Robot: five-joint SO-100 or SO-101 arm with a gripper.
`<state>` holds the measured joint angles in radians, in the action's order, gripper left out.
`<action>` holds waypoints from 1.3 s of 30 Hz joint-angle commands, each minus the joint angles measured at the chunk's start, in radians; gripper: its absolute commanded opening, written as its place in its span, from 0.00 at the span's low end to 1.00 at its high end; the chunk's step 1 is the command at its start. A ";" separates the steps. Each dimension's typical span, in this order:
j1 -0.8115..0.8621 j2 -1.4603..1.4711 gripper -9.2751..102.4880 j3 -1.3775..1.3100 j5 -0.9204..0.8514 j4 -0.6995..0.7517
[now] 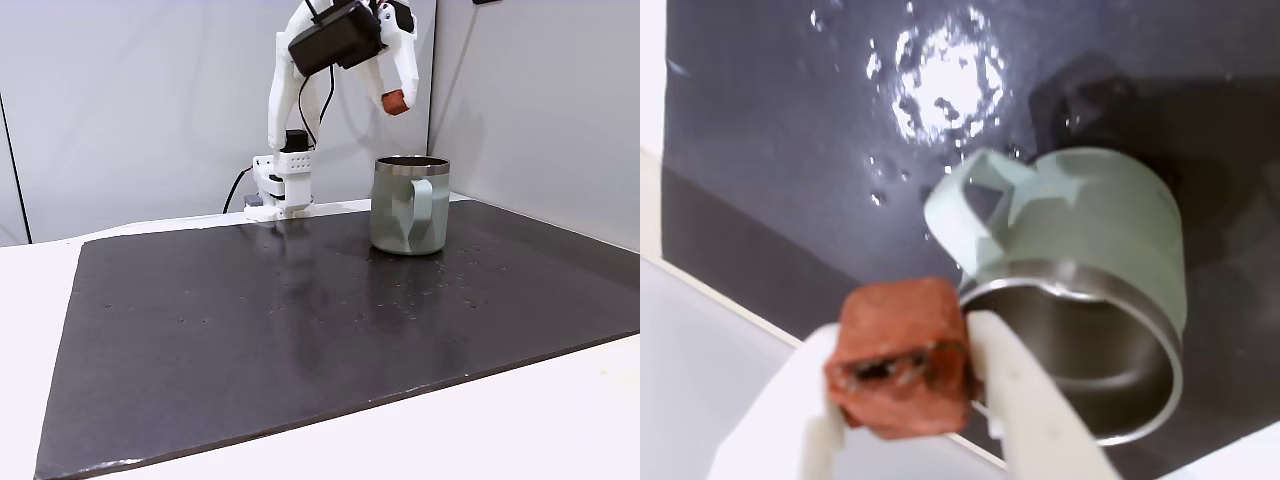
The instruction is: Grasp a cube and put it in the cup.
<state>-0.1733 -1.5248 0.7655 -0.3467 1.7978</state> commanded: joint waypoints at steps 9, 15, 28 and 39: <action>-0.140 -0.178 0.14 0.186 -0.003 0.005; -0.155 -0.225 0.14 0.295 -0.021 0.005; -0.167 -0.192 0.14 0.379 -0.051 0.003; -0.202 -0.173 0.14 0.420 -0.057 0.003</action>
<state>-0.3651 -1.6920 1.1904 -0.3927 1.7963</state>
